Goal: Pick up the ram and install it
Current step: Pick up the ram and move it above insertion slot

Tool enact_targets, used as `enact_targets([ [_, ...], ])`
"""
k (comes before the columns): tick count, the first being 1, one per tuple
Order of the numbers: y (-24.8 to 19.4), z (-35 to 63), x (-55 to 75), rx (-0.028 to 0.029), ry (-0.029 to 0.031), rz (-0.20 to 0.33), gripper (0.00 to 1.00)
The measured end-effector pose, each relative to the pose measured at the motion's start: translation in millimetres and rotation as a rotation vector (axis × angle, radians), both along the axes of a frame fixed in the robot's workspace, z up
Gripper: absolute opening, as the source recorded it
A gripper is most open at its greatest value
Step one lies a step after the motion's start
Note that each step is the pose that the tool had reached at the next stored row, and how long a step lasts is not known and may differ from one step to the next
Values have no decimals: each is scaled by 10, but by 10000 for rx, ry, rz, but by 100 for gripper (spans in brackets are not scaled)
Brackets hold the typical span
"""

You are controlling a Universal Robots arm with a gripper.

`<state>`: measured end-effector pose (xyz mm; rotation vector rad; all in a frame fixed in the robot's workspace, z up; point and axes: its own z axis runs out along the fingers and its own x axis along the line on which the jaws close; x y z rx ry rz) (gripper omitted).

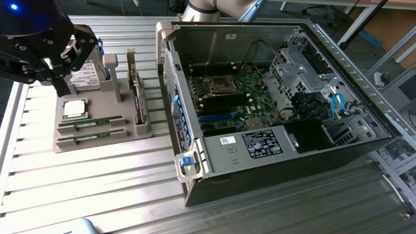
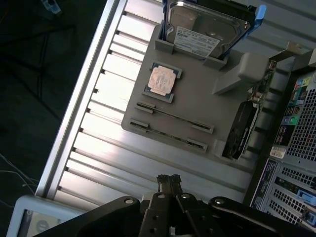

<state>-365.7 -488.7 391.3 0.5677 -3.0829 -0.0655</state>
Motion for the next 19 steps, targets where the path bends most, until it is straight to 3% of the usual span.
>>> enact_targets([
  [19,0,0,1,-19,1,955,11],
])
